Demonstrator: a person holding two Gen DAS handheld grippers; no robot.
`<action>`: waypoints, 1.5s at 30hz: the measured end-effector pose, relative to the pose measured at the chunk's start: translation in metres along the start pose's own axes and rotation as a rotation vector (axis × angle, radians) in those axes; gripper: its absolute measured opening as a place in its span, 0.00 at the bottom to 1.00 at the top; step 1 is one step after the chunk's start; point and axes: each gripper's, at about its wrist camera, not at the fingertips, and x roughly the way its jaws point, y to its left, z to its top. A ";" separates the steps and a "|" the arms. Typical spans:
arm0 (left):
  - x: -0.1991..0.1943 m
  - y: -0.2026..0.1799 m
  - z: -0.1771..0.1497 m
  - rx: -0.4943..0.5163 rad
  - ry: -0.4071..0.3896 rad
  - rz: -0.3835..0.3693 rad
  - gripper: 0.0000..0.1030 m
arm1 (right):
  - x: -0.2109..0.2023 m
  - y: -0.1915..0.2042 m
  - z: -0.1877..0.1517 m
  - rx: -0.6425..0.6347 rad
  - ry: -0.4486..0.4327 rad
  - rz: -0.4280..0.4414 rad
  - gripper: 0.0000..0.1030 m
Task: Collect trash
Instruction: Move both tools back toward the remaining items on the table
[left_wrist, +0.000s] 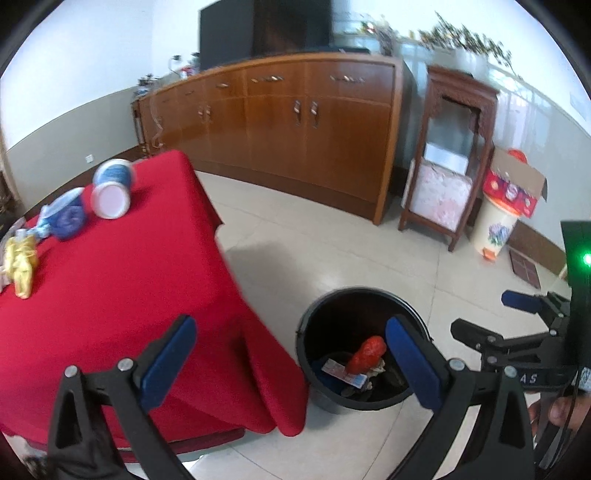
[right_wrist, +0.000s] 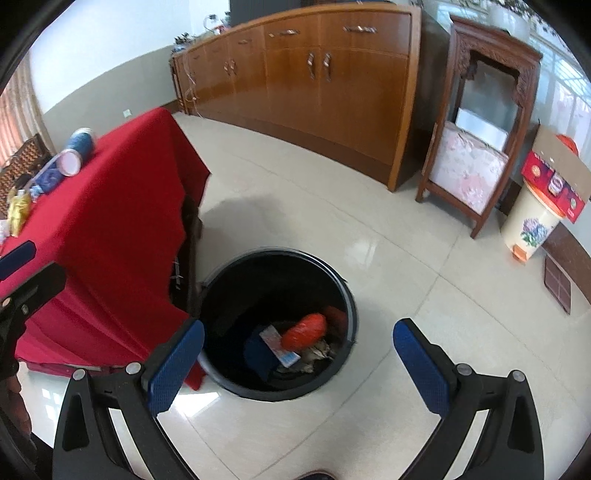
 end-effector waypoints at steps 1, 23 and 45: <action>-0.005 0.006 0.001 -0.013 -0.005 0.001 1.00 | -0.006 0.008 0.002 -0.007 -0.015 0.012 1.00; -0.114 0.195 -0.024 -0.270 -0.164 0.273 1.00 | -0.076 0.206 0.040 -0.188 -0.285 0.233 1.00; -0.093 0.322 -0.032 -0.399 -0.144 0.355 0.94 | -0.003 0.329 0.112 -0.316 -0.164 0.278 1.00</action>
